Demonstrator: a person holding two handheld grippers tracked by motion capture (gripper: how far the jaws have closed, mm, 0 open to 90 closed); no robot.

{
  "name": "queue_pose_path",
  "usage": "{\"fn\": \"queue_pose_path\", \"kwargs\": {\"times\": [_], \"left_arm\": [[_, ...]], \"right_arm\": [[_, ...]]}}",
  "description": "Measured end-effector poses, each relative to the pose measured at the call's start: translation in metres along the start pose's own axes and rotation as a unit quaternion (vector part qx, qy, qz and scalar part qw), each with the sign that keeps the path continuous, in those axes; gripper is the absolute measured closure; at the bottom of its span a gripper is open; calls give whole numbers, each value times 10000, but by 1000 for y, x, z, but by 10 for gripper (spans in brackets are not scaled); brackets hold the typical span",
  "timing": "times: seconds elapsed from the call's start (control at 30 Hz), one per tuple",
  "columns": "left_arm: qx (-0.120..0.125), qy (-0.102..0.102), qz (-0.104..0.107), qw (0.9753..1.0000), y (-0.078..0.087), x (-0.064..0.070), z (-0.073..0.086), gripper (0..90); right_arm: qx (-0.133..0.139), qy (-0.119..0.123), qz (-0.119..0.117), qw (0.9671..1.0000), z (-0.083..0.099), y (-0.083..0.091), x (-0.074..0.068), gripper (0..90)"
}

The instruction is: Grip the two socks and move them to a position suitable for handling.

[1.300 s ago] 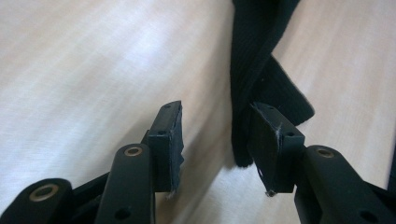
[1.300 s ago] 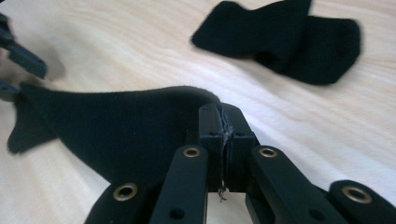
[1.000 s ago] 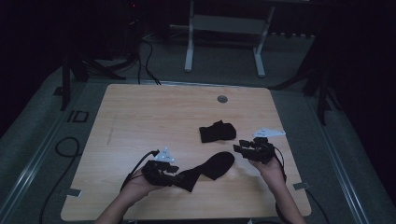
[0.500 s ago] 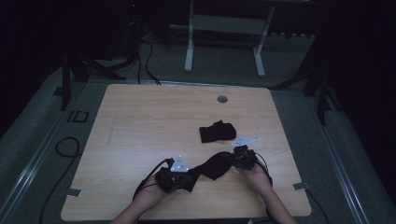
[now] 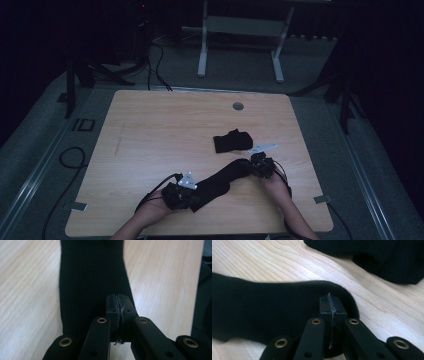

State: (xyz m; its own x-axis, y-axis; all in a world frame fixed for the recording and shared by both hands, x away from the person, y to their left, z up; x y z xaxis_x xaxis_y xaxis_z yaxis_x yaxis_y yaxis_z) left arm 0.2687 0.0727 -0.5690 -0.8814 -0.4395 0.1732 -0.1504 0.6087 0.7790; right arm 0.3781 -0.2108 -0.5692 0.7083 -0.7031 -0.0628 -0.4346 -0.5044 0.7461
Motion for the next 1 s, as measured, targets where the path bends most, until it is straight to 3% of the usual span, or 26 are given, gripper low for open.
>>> {"fn": "queue_pose_path", "kwargs": {"times": [0.17,0.27,0.37,0.63,1.0], "left_arm": [[-9,-24,-28,10000,6,1,8,850],[-25,-109,-18,9999,7,2,9,850],[-17,-160,-101,9998,8,1,10,820],[74,-187,-241,9995,8,-8,9,820],[147,-112,-215,9996,8,-9,10,819]], "right_arm": [[23,-186,-72,9998,10,8,-3,888],[46,-153,-100,9998,17,13,-8,883],[12,-248,-169,9995,34,28,-17,860],[17,-193,-260,9995,58,48,-30,859],[50,-279,-375,9989,70,57,-33,859]]}}
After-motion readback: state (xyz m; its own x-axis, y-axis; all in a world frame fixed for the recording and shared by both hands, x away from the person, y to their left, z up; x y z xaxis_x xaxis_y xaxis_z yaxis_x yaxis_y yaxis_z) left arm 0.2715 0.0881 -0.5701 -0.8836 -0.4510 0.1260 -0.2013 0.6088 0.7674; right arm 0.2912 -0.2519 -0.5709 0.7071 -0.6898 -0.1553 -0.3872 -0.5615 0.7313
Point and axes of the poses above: each handheld gripper's, and its own axes: y roughly backward along the jaws, z roughly out of its underside, x roughly to its right, the point moved 2 cm from there along -y, roughly forward along the jaws, and after that the axes turned 1 degree about x, right-handed, at the moved point
